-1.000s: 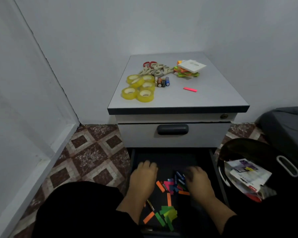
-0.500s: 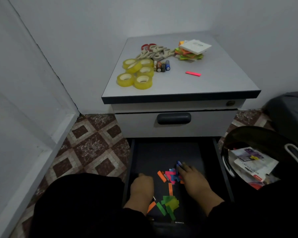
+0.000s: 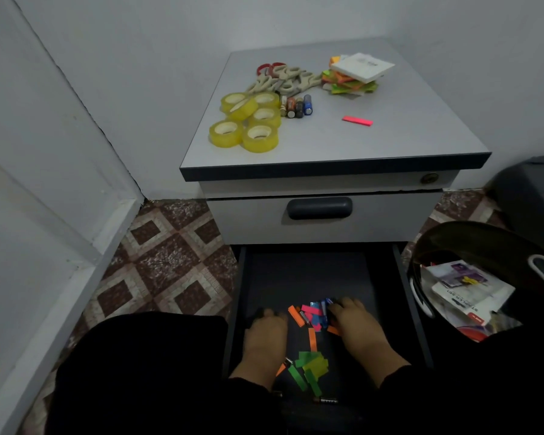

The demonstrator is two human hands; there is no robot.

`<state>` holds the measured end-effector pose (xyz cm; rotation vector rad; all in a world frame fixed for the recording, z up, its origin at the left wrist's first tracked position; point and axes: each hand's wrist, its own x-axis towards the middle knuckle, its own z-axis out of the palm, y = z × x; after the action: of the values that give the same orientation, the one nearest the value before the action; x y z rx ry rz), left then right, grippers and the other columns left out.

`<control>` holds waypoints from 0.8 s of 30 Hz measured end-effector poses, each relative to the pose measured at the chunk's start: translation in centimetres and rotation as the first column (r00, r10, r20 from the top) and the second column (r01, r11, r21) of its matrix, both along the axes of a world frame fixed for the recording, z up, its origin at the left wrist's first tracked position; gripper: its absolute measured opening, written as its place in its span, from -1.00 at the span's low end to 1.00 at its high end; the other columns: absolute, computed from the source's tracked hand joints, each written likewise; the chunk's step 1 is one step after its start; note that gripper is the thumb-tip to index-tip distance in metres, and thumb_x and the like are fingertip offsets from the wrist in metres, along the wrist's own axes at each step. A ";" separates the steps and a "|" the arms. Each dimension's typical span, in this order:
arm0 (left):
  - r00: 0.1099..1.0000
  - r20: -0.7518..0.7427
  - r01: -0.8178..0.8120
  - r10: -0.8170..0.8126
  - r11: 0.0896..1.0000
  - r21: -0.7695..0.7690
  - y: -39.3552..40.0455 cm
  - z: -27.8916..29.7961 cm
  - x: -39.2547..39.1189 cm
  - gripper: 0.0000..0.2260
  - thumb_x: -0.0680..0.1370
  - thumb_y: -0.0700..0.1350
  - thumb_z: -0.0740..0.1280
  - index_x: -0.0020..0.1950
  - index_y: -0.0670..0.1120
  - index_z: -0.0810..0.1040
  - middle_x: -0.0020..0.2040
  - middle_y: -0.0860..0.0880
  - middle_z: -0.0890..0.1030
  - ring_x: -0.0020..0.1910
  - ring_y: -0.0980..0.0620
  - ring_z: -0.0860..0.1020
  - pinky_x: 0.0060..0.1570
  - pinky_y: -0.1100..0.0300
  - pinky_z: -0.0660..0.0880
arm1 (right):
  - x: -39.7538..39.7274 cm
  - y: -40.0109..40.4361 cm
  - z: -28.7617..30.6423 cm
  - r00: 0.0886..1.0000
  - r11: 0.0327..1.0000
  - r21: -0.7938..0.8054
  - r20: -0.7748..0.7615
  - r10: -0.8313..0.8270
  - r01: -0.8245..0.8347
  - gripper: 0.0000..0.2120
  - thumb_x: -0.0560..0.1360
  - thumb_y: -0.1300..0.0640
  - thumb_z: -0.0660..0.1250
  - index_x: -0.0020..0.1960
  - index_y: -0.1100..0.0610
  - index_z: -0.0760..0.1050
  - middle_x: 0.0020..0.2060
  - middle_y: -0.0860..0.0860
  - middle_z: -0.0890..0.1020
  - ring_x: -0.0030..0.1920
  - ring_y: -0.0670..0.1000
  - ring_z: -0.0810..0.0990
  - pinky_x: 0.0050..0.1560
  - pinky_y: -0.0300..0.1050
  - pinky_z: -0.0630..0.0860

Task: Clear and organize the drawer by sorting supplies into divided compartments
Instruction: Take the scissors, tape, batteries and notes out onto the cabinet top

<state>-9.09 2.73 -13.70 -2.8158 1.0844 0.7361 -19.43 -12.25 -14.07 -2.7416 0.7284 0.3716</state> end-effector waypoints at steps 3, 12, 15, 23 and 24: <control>0.992 -0.033 -0.128 0.126 0.986 -0.102 0.2 -0.1 0.1 -0.73 0.62 -0.18 0.15 0.32 -0.13 0.32 0.25 -0.17 0.45 0.18 -0.12 0.50 0.14 0.03 0.49 | -0.2 0.3 -0.1 1.000 0.999 0.032 -0.009 -0.022 0.022 -0.54 0.60 0.17 0.14 0.49 0.03 0.23 0.39 0.04 0.31 0.37 0.07 0.29 0.32 -0.07 0.34; 0.944 -0.139 -0.318 0.299 0.938 -0.140 0.5 -0.2 0.4 -0.83 0.61 -0.20 0.19 0.11 -0.19 0.54 0.12 -0.14 0.60 0.10 -0.08 0.57 0.06 0.14 0.48 | -0.8 0.9 0.5 0.959 0.928 0.245 -0.031 -0.282 0.281 -0.67 0.58 0.12 0.22 0.33 0.06 0.36 0.26 0.09 0.43 0.22 0.06 0.47 0.24 -0.09 0.44; 0.946 -0.127 -0.315 0.299 0.940 -0.133 0.7 -0.1 0.5 -0.83 0.59 -0.21 0.20 0.11 -0.19 0.54 0.13 -0.14 0.59 0.12 -0.08 0.57 0.08 0.14 0.49 | -0.7 1.0 0.9 0.923 0.877 0.303 -0.027 -0.383 0.373 -0.64 0.55 0.13 0.30 0.32 0.09 0.34 0.22 0.07 0.48 0.21 0.04 0.49 0.24 -0.09 0.46; 0.957 -0.081 -0.287 0.279 0.951 -0.114 0.6 0.5 0.3 -0.82 0.60 -0.19 0.20 0.13 -0.13 0.55 0.15 -0.10 0.58 0.13 -0.07 0.56 0.09 0.12 0.51 | -0.9 1.3 2.2 0.903 0.862 0.284 -0.229 -0.365 0.420 -0.77 0.58 0.13 0.24 0.22 0.09 0.47 0.12 0.06 0.56 0.13 0.02 0.54 0.17 -0.13 0.48; 0.956 -0.074 -0.290 0.283 0.950 -0.116 0.6 0.6 0.3 -0.82 0.59 -0.20 0.19 0.12 -0.12 0.55 0.14 -0.09 0.59 0.12 -0.06 0.56 0.08 0.12 0.51 | -1.0 1.2 2.0 0.900 0.863 0.269 -0.213 -0.379 0.427 -0.78 0.58 0.12 0.23 0.21 0.09 0.48 0.11 0.05 0.56 0.12 0.01 0.54 0.16 -0.13 0.49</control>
<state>-8.81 3.31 -13.05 -3.1205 0.7576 0.7969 -20.39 -11.01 -12.04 -2.2088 1.1519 0.5514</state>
